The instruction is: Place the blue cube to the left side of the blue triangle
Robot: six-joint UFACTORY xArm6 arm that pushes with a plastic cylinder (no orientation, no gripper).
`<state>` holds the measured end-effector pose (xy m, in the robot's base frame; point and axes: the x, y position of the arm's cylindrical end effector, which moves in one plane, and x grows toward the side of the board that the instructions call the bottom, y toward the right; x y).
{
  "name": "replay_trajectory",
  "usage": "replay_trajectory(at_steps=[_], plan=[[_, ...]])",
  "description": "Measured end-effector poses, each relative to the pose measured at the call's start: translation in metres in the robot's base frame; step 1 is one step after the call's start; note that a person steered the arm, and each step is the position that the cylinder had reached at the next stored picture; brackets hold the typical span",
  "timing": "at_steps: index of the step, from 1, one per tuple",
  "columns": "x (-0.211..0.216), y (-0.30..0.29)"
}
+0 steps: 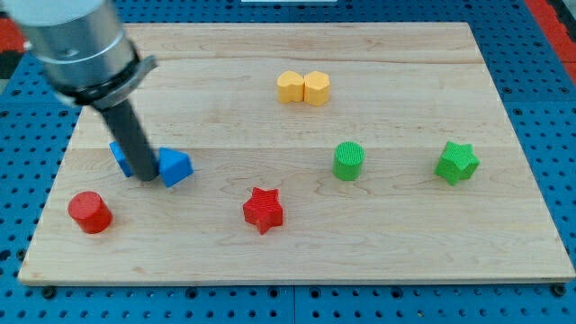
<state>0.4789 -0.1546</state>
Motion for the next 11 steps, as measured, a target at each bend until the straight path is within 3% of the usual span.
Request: replay_trajectory(at_steps=[2,3,5,6,7,11], plan=[[-0.001,0.071],[0.001,0.067],[-0.036,-0.012],[-0.038,-0.083],[-0.038,-0.108],[-0.082,-0.050]])
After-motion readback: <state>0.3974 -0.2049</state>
